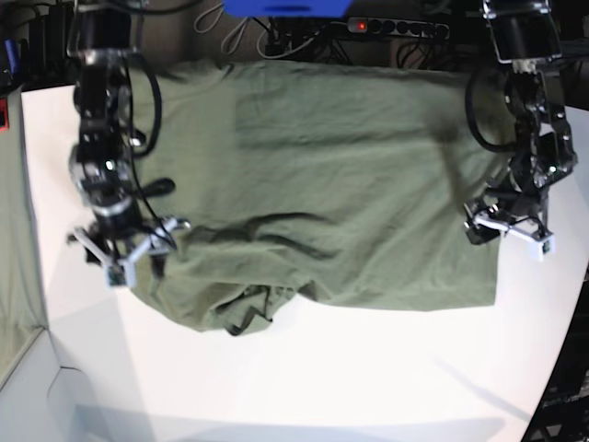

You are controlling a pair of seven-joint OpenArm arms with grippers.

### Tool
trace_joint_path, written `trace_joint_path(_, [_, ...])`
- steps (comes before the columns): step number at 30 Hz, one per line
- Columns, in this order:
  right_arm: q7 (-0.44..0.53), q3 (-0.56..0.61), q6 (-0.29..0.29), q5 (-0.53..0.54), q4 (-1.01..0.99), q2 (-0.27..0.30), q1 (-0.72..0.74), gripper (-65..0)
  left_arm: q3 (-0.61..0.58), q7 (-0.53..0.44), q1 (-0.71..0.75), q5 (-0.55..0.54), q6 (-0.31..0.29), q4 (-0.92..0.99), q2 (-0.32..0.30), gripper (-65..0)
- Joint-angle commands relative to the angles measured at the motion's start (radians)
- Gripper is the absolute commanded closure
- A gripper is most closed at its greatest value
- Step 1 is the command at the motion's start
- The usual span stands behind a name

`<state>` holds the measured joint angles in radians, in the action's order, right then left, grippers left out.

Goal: Layout the t-shirt on the table in an organized manner, then fold the t-shirt properly
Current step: 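Move both grippers down onto the t-shirt body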

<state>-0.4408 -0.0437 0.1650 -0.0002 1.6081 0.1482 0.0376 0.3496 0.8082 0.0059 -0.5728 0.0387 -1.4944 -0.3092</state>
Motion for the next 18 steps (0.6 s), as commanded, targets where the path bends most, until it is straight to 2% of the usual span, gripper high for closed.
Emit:
trace_joint_path(1, [0.020, 0.006, 0.009, -0.005, -0.033, 0.012, 0.063, -36.0, 0.009, -0.020, -0.028, 0.007, 0.007, 0.011, -0.015, -39.4])
trace_joint_path(3, [0.021, 0.021, 0.034, -0.005, -0.151, 0.015, 0.157, -36.3, 0.009, -0.023, -0.057, 0.007, 0.007, 0.070, -0.005, -39.4])
trace_joint_path(5, [0.027, 0.026, 0.063, -0.007, -0.279, 0.020, 0.258, -39.3, 0.007, -0.026, -0.071, 0.007, 0.007, 0.120, -0.005, -39.4])
trace_joint_path(9, [0.050, 0.028, 0.080, -0.007, -0.530, 0.047, 0.420, -42.3, 0.007, -0.031, -0.074, 0.007, 0.007, 0.216, -0.009, -39.4])
trace_joint_path(13, [0.204, 0.031, 0.112, -0.007, -0.745, 0.054, 0.529, -42.3, 0.007, -0.031, -0.073, 0.007, 0.007, 0.251, -0.015, -39.4])
trace_joint_path(15, [0.257, 0.031, 0.124, -0.007, -0.816, 0.064, 0.552, -42.3, 0.009, -0.031, -0.068, 0.007, 0.005, 0.249, -0.017, -39.4])
trace_joint_path(18, [0.317, 0.094, 0.129, -0.007, -0.895, 0.066, 0.569, -42.3, 0.009, -0.031, -0.068, 0.007, 0.005, 0.249, -0.023, -39.4])
